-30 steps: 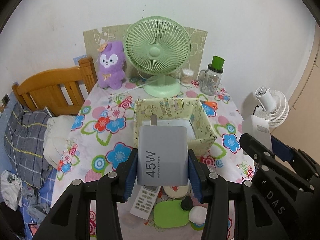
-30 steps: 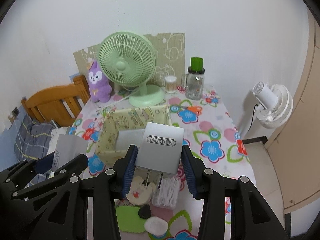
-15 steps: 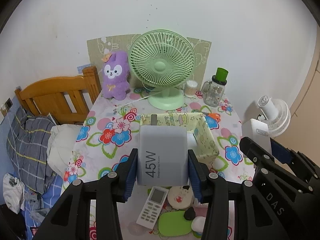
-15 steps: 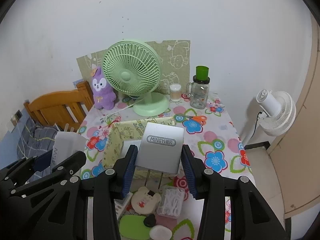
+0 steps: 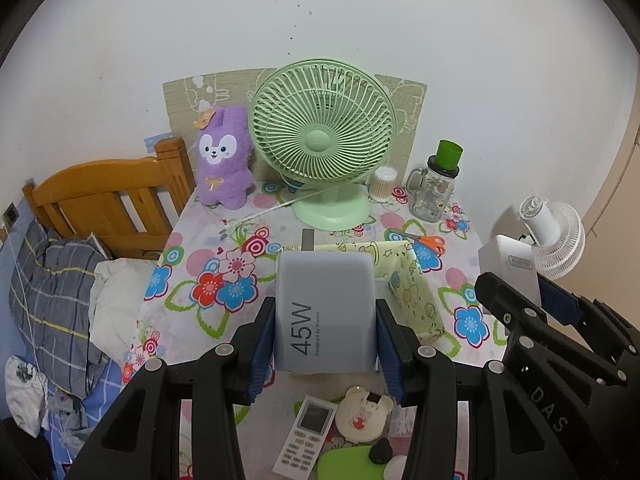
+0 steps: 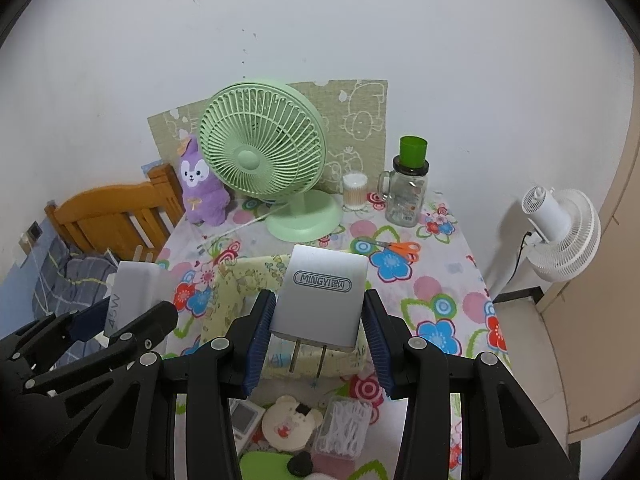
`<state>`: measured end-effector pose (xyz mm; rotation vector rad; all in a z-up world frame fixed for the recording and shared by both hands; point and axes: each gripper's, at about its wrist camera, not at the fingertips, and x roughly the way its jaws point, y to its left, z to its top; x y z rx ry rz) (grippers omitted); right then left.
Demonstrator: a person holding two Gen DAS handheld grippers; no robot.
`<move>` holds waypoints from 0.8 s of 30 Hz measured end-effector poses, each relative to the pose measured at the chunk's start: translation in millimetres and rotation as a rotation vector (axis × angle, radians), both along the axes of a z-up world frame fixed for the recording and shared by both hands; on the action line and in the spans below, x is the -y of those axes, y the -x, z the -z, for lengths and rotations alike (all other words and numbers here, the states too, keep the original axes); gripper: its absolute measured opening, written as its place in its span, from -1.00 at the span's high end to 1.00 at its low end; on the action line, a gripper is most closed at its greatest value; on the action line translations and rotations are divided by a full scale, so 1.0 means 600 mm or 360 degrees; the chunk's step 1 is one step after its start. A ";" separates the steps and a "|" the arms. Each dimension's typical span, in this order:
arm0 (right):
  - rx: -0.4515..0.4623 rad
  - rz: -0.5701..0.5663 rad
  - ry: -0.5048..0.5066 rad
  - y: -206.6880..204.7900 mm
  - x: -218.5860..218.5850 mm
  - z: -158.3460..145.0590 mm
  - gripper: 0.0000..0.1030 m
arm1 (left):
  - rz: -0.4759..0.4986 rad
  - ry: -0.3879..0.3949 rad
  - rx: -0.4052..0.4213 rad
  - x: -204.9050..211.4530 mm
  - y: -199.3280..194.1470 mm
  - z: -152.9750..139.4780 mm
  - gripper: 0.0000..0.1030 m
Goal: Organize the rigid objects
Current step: 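Lift the large charger with the left tool while the right tool carries the small charger to the box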
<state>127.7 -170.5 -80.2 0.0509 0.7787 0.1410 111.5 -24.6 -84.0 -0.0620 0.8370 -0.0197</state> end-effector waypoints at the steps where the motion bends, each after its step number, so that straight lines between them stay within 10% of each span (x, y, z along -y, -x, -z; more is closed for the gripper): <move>1: -0.0002 -0.0001 0.0003 -0.007 0.000 0.001 0.08 | -0.0001 0.0002 -0.0004 0.000 -0.004 0.002 0.07; 24: -0.0148 -0.0037 -0.0019 -0.172 -0.017 0.121 0.08 | -0.0051 -0.0047 -0.0159 -0.009 -0.153 0.127 0.07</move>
